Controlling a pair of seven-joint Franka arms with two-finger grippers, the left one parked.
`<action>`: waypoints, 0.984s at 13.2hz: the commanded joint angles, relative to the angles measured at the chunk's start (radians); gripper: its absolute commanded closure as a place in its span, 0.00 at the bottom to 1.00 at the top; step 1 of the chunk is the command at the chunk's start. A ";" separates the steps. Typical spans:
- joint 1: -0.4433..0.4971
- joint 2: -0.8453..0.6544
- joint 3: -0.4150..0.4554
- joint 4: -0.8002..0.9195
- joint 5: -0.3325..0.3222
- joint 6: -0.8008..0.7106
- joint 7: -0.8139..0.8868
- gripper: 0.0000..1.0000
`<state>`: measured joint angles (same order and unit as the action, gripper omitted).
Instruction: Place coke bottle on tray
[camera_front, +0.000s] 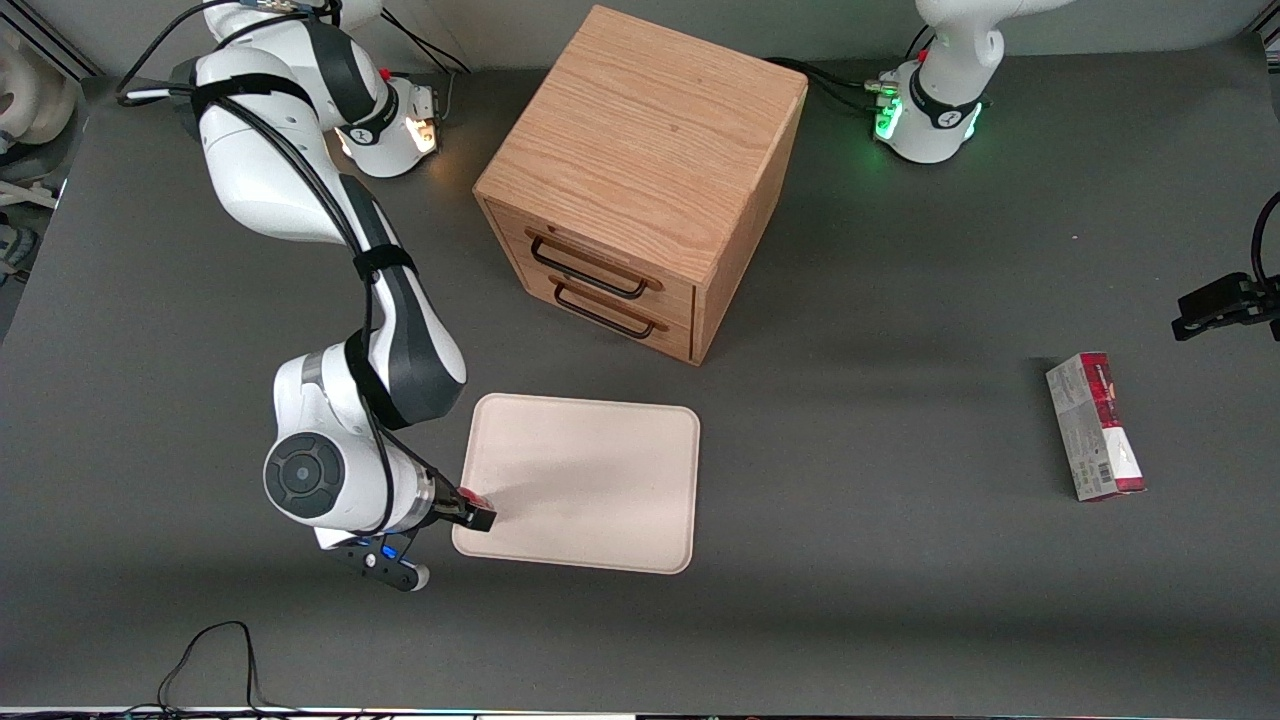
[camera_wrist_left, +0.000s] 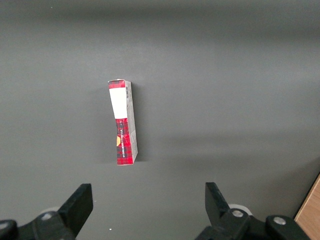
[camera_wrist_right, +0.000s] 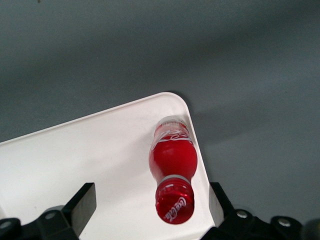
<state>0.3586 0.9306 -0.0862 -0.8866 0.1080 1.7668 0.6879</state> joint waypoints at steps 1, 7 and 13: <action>-0.001 -0.035 -0.007 0.009 0.007 -0.023 0.013 0.00; -0.061 -0.402 -0.017 -0.409 0.022 -0.125 -0.268 0.00; -0.124 -0.847 -0.075 -0.839 0.030 -0.125 -0.482 0.00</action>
<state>0.2200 0.2835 -0.1376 -1.5119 0.1180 1.6074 0.2595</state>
